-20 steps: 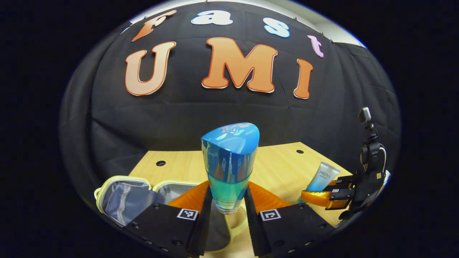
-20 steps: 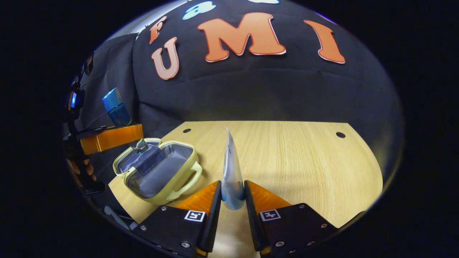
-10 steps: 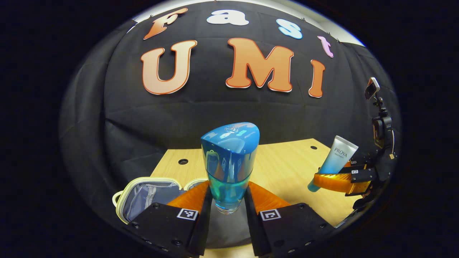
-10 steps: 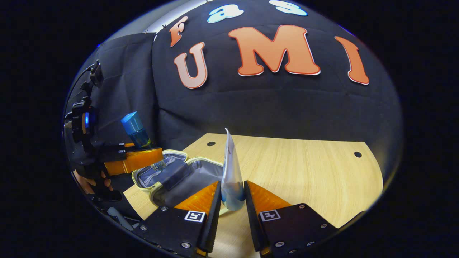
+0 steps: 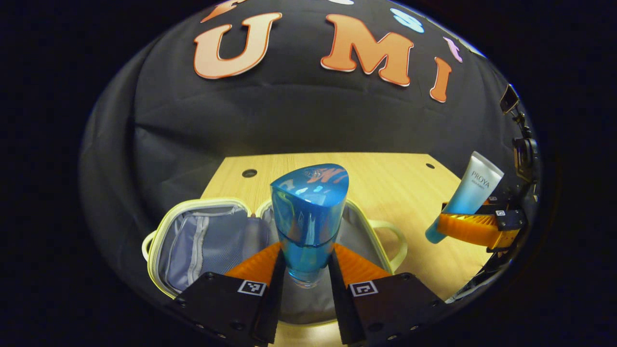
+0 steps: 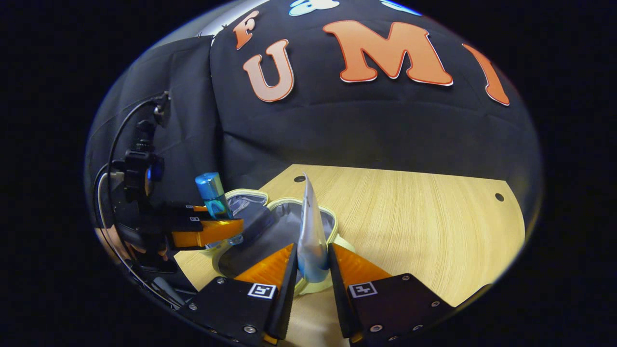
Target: First open the suitcase, pack the skin care products into it, and then close the suitcase.
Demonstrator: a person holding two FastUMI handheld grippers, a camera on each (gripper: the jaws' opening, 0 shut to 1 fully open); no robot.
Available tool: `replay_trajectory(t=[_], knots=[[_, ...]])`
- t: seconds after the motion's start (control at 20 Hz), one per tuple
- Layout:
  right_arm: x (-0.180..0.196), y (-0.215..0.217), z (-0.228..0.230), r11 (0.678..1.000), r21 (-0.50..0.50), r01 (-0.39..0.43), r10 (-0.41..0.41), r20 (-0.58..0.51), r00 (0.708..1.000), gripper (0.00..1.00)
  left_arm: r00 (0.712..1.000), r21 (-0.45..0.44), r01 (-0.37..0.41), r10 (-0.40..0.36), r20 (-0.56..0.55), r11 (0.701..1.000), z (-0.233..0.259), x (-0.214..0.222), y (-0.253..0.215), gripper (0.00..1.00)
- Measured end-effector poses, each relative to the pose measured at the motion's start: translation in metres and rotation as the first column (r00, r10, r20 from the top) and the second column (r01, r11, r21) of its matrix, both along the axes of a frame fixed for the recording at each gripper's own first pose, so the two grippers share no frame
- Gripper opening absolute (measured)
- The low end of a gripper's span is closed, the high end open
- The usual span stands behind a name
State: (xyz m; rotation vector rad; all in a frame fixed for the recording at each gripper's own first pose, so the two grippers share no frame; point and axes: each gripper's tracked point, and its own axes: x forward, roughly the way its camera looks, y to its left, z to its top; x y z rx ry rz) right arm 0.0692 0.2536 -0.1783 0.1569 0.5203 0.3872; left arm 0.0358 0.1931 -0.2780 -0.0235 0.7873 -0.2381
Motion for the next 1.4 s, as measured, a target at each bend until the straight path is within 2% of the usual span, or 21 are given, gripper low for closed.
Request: replay_trajectory(t=[0.45,0.8,0.9,1.2,1.4], knots=[[0.004,0.028,-0.019,0.999,0.037,0.007,-0.005,-0.062,0.998,0.41,0.975,0.012,0.045,-0.041,-0.219,0.999,-0.067,0.001,0.008,0.48],[0.004,0.042,-0.033,0.998,0.063,0.011,-0.003,-0.119,0.993,0.41,0.921,0.038,0.055,-0.036,-0.388,0.998,-0.086,-0.007,0.006,0.48],[0.005,0.044,-0.037,0.998,0.066,0.013,-0.004,-0.132,0.991,0.41,0.913,0.049,0.064,-0.038,-0.407,0.997,-0.088,-0.002,0.002,0.48],[0.010,0.046,-0.047,0.998,0.064,0.019,-0.009,-0.156,0.988,0.41,0.873,0.122,0.028,0.035,-0.486,0.992,-0.110,0.000,-0.001,0.48],[0.006,0.042,-0.051,0.998,0.065,0.020,-0.009,-0.175,0.985,0.41,0.863,0.124,-0.005,0.067,-0.500,0.992,-0.120,0.000,-0.003,0.48]])
